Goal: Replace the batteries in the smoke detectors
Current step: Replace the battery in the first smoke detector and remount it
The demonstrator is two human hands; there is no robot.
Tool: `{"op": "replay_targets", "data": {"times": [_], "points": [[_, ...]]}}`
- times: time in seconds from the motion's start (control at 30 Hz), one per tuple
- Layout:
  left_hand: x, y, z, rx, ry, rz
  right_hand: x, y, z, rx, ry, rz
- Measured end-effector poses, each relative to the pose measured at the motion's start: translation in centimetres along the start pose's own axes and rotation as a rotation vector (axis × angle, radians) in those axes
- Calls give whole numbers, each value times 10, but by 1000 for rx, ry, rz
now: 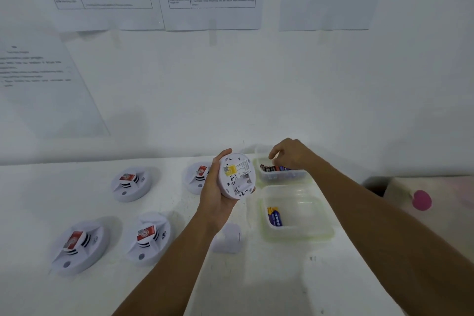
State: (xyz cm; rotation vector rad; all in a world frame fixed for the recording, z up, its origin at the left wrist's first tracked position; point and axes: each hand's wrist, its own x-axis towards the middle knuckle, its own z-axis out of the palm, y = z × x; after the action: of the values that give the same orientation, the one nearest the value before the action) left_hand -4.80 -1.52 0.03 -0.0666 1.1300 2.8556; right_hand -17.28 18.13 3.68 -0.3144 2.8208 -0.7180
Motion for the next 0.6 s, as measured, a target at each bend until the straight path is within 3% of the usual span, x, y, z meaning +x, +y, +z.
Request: {"op": "replay_targets", "data": {"times": [0.23, 0.6], "points": [[12, 1, -11, -16, 20, -23, 24, 6, 22, -113, -92, -20], [13, 2, -10, -24, 30, -10, 3, -1, 6, 163, 98, -52]]}}
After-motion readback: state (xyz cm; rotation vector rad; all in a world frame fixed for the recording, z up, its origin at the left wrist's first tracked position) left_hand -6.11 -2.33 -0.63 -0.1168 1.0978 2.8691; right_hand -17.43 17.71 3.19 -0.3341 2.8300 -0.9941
